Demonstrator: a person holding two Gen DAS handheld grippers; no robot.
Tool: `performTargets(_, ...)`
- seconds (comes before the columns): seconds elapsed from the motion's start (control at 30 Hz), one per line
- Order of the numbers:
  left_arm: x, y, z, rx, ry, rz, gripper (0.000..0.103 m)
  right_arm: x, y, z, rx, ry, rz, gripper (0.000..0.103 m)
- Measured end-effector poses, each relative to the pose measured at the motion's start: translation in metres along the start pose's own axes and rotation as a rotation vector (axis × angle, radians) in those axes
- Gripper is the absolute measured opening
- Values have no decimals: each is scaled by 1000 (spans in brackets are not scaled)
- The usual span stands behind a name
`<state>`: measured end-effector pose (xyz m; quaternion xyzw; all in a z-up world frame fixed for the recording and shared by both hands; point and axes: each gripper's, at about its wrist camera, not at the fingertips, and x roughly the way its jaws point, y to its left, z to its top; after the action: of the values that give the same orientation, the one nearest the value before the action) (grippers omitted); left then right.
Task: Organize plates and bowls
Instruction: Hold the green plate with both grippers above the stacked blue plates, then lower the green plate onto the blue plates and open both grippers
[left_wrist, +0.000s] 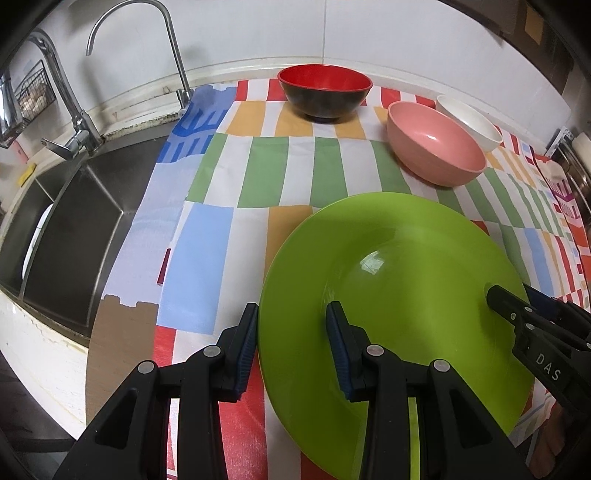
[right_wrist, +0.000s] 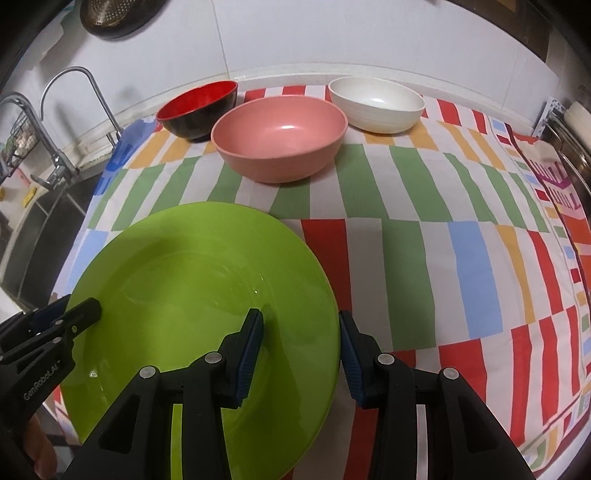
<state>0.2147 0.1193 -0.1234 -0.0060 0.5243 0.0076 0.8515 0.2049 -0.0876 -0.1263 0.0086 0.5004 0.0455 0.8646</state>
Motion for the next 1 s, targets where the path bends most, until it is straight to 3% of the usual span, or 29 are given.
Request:
performTargets(0.33, 7, 0, 1, 2, 16, 1, 36, 7, 3, 1, -25, 17, -5, 43)
performTargets(0.57, -6, -4, 7, 39, -63, -7, 51, 6, 4, 5, -48, 21, 0, 51)
performTargets(0.8, -31, -12, 24, 63, -142, -32, 62, -19, -1, 16, -38, -66, -9, 52)
performTargets(1.0, -44, -25, 46, 83, -209, -38, 64, -41, -11, 32, -11, -150, -10, 52)
